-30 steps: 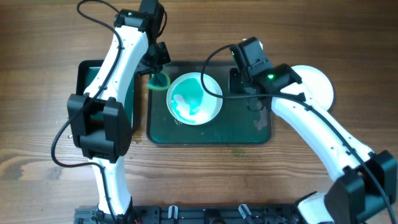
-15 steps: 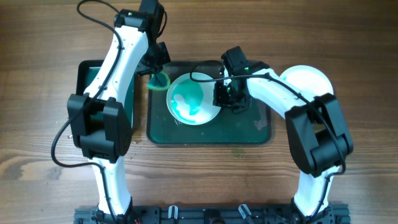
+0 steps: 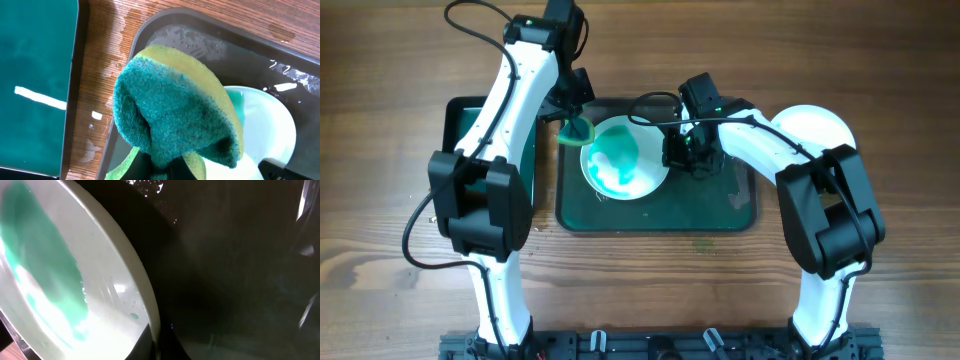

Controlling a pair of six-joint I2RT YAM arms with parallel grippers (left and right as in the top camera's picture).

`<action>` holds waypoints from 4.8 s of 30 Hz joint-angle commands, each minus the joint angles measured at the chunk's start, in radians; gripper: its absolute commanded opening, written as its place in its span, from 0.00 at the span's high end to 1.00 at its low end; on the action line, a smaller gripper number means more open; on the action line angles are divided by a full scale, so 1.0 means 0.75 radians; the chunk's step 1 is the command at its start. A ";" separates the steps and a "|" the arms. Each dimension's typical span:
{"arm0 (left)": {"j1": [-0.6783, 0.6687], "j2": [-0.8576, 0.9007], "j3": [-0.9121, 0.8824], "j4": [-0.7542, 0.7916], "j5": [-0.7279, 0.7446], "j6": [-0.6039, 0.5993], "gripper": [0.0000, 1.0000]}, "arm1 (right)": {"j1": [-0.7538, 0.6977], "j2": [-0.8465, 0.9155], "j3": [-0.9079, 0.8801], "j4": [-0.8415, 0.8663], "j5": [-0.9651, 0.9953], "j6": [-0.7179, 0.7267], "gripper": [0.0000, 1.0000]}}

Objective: Clean dirty plates on tray and stack at the side

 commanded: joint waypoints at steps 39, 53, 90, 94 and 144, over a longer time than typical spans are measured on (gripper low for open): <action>-0.005 -0.032 0.018 -0.005 0.016 -0.013 0.96 | 0.604 -0.669 -0.001 -0.346 2.542 -0.376 0.96; -0.005 -0.032 0.018 -0.004 0.016 -0.013 0.96 | 0.187 -0.668 -0.002 -0.344 1.090 -0.205 0.96; 0.007 -0.038 0.024 0.016 0.015 0.044 0.96 | -1.070 -0.651 -0.484 0.109 0.207 -0.348 0.21; 0.040 -0.061 0.054 -0.043 0.015 0.142 0.96 | -1.059 -0.651 -0.305 -0.078 0.149 -0.406 0.13; 0.414 -0.567 -0.238 0.050 -0.044 0.612 0.00 | -0.577 -0.801 0.147 -0.511 0.242 -0.522 0.00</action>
